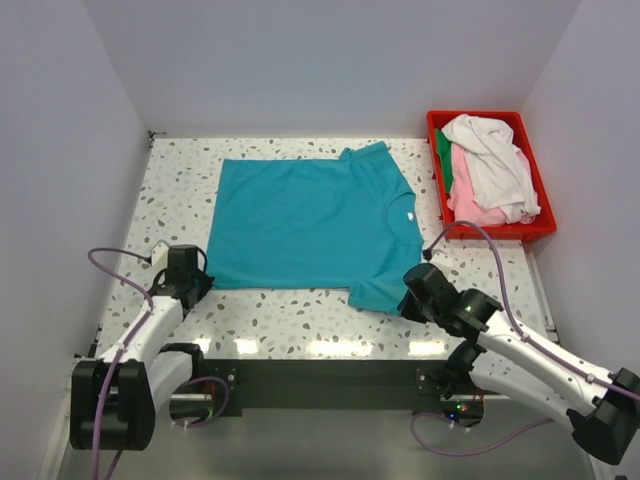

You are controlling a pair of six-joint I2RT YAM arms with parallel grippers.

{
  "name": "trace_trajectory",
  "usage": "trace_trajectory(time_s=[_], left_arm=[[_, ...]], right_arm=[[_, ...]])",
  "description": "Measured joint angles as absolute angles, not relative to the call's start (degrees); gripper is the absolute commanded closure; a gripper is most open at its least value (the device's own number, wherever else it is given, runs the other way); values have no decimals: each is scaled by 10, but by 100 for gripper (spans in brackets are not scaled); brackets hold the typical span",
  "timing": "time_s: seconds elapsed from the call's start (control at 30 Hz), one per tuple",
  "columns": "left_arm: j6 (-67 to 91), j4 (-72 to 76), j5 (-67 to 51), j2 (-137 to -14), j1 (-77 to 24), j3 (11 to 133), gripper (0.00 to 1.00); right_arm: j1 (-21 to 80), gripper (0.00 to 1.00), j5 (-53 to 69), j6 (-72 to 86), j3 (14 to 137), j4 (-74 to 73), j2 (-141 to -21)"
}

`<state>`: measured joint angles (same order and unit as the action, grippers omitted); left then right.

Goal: Fold and stack the t-shirts
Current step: Flatten the tshirt out, then fold the tshirt

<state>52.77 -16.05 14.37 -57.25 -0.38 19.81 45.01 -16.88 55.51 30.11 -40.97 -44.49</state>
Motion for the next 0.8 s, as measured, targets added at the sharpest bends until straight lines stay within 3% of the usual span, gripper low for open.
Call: trace_trajectory(time_s=[0.37,0.53,0.8], left_arm=[[511,-206,139,-522,-4,253,100],[497,-189,131,-612,-4,323,100],[485,-143,110,-775,-4,429,100]], right_arm=[[450,100,-204,485,392,-459,-499],[430,100,-230,431,479,-439,-604],[302,100,-198,354,572,-371,-758]])
